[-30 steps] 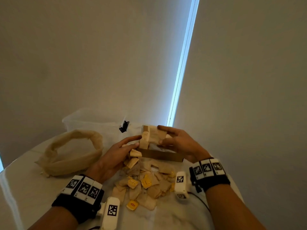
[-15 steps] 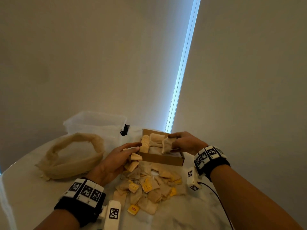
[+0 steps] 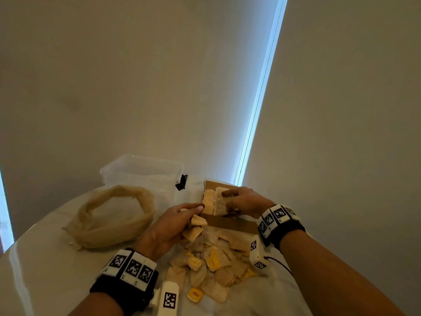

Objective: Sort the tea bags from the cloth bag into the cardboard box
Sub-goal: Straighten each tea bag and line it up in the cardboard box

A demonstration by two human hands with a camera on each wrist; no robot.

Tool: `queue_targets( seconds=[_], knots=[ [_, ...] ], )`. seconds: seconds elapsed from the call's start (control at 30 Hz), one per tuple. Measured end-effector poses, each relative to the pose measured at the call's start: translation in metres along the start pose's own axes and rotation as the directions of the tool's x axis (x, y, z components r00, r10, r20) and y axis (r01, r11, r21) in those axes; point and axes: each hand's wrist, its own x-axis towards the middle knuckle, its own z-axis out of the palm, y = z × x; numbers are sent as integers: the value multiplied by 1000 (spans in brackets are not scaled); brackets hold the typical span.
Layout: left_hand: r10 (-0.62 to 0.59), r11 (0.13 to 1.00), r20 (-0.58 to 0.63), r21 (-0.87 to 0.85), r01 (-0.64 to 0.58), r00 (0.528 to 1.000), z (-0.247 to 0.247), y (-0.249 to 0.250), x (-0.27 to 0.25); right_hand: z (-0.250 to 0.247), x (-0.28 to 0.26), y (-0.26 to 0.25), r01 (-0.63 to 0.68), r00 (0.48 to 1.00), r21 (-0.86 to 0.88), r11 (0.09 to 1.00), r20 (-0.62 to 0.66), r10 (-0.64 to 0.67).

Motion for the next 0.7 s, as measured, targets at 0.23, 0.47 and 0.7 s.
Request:
queue_targets(
  seconds=[0.23,0.47,0.7],
  knots=[
    [-4,1000,-15,1,4,1000,-2,-1,2,-2,-15,-15,53,998,-144,988,-23,-57],
    [-2,1000,-16,10,2,1000,-1,0,3,-11,-19,-14,163,946,-325,931,-216,-241],
    [-11,999,-33,31,12,999,-2,0,2,5,-20,-6,281,954,-429,858,32,-297]
  ],
)
